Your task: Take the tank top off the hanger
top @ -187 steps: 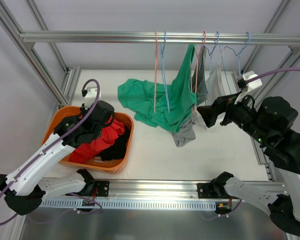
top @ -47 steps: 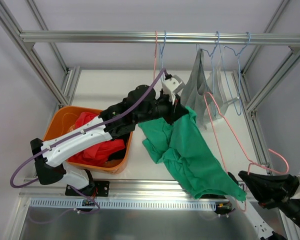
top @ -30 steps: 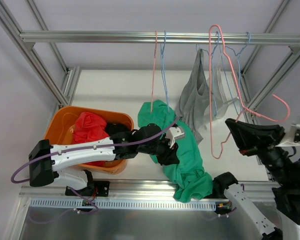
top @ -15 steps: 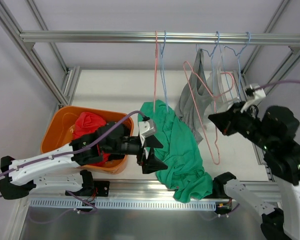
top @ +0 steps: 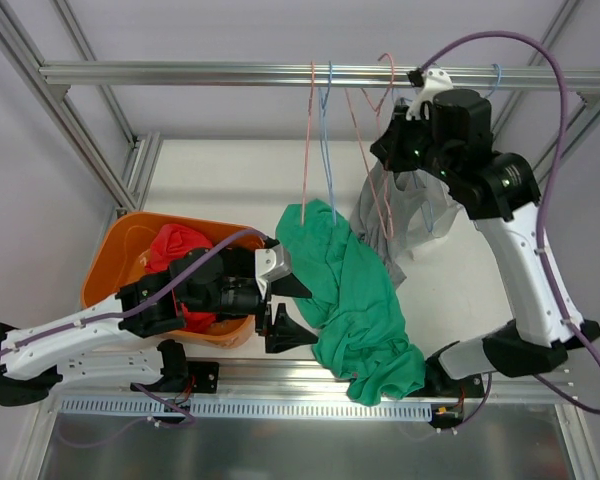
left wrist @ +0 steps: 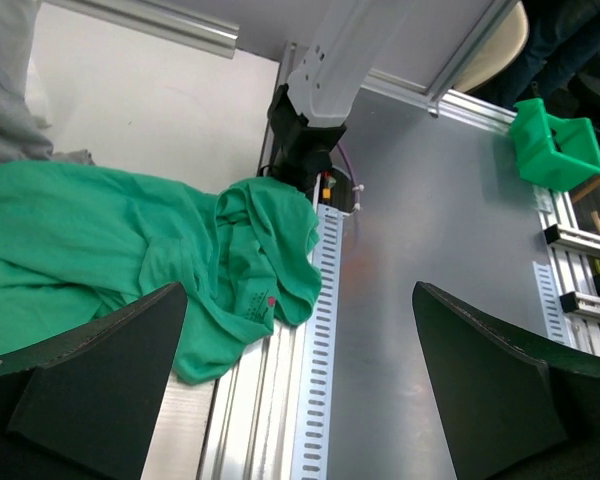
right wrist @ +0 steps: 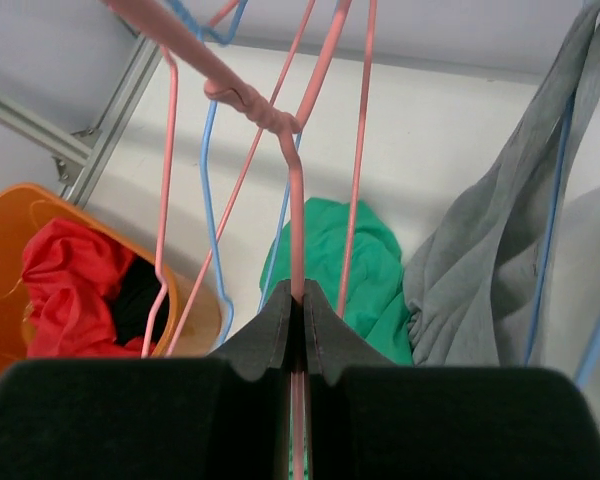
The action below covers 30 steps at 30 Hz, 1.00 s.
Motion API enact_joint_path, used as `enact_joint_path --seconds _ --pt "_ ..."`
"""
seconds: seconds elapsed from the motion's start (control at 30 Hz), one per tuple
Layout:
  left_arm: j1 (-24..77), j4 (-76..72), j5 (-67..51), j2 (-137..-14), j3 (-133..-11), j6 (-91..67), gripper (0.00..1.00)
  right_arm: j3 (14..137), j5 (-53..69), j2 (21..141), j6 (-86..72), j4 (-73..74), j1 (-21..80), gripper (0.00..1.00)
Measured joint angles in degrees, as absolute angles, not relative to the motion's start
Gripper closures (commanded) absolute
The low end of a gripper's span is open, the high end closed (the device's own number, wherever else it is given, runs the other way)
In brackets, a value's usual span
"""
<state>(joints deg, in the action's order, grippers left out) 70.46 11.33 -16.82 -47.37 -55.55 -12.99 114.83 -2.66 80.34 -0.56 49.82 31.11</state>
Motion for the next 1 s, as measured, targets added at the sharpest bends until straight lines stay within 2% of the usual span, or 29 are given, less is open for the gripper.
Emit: enact_joint_path --seconds 0.3,0.57,0.63,0.67,0.73,0.77,0.83,0.87,0.9,1.0 --pt "70.5 11.9 -13.8 -49.4 -55.5 -13.0 0.01 125.5 -8.5 94.7 0.5 48.4 33.1 1.00" --pt "70.5 12.0 -12.9 -52.1 -55.4 -13.1 0.01 119.9 -8.9 95.7 0.4 46.1 34.3 1.00" --pt "70.5 12.0 -12.8 -52.7 -55.4 -13.1 0.01 117.7 -8.8 94.6 -0.1 44.0 34.7 0.86" --pt "70.5 12.0 -12.7 -53.0 -55.4 -13.1 0.01 116.6 -8.7 94.0 -0.5 43.6 34.8 0.70" --pt "70.5 11.9 -12.2 -53.7 -55.3 -13.3 0.01 115.6 -8.7 93.2 -1.1 43.1 34.7 0.54" --pt "70.5 11.9 -11.7 -54.1 -55.4 -13.4 0.01 115.1 -8.7 92.7 -1.1 43.1 34.7 0.40" --pt "70.5 11.8 -10.6 -55.5 -55.4 -13.7 0.01 114.0 -8.8 91.4 -1.0 43.0 34.7 0.27" --pt "70.5 11.6 -9.8 -56.4 -55.4 -13.9 0.01 113.4 -8.8 90.5 -1.0 43.0 34.7 0.08" --pt "70.5 11.4 -9.1 -57.4 -55.4 -14.0 0.01 112.7 -8.8 89.4 -1.1 43.0 34.7 0.01" --pt "70.6 9.7 -6.0 -61.3 -54.9 -14.5 0.01 109.3 -9.1 84.2 0.3 43.1 34.7 0.01"
